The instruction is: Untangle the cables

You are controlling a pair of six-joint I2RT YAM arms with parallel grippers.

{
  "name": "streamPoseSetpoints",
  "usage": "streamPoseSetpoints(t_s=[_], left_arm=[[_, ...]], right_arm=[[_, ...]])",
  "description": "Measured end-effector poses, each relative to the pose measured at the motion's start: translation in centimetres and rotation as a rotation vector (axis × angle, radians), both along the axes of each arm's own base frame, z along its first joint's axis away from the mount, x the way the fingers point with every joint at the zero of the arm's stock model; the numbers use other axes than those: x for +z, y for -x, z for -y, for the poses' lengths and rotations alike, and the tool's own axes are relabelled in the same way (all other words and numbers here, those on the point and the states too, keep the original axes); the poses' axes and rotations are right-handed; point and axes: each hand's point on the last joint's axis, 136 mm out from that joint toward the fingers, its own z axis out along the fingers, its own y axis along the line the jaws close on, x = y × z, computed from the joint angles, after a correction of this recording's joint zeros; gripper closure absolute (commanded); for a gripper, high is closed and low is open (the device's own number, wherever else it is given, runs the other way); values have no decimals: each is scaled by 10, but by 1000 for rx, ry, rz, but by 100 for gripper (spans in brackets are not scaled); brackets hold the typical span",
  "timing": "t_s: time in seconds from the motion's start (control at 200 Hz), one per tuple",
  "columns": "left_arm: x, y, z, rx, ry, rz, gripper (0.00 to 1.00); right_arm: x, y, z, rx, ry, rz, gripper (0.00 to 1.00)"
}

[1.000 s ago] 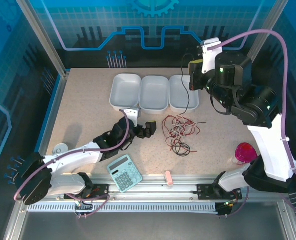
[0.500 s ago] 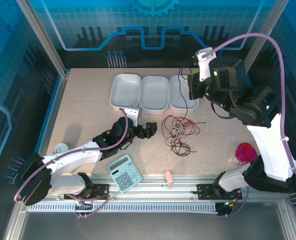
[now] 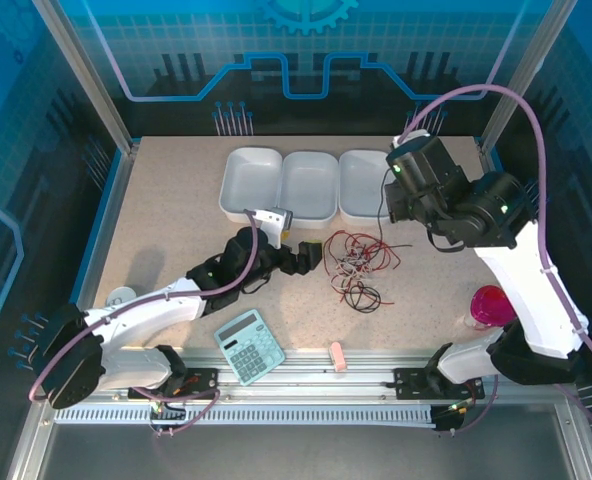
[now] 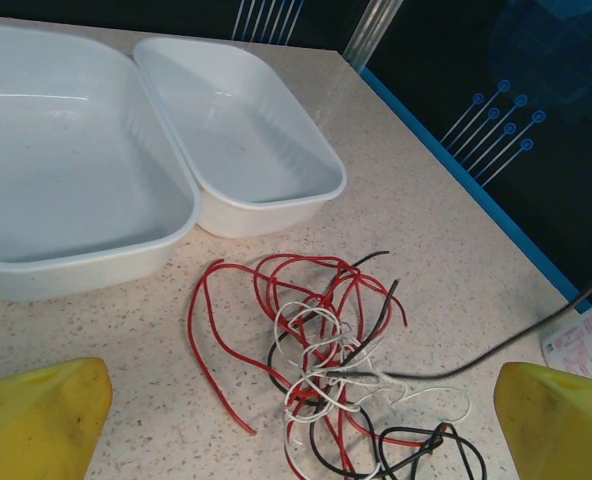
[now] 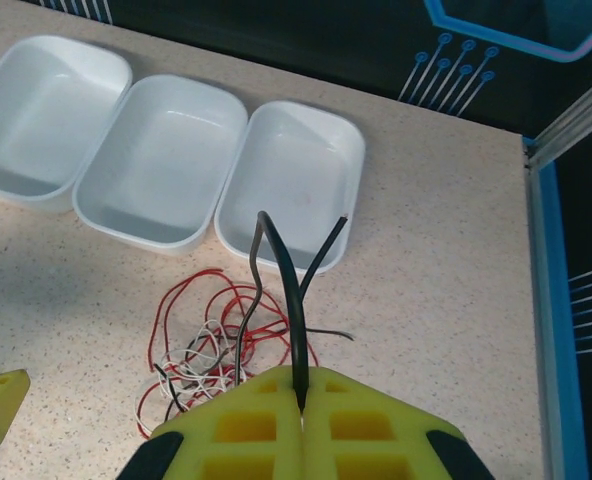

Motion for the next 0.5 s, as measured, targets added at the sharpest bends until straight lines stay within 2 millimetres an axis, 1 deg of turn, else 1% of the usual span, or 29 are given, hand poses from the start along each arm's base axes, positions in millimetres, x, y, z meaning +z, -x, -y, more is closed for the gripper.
streamPoseSetpoints(t_s=[0.105,0.275,0.395,0.5], left_arm=[[3,1,5,-21,11,1,1],[9,1,9,-39,25,6,1],[10,1,9,-40,26,10,1],[10,1,9,-41,26,10,1]], right_arm=[[18,5,11,-21,-15,45,100],[43,16,30,-47,-37,111,100],[61,27,37,-14,-79,167,100],[80,39,37,47,-152,232,100]])
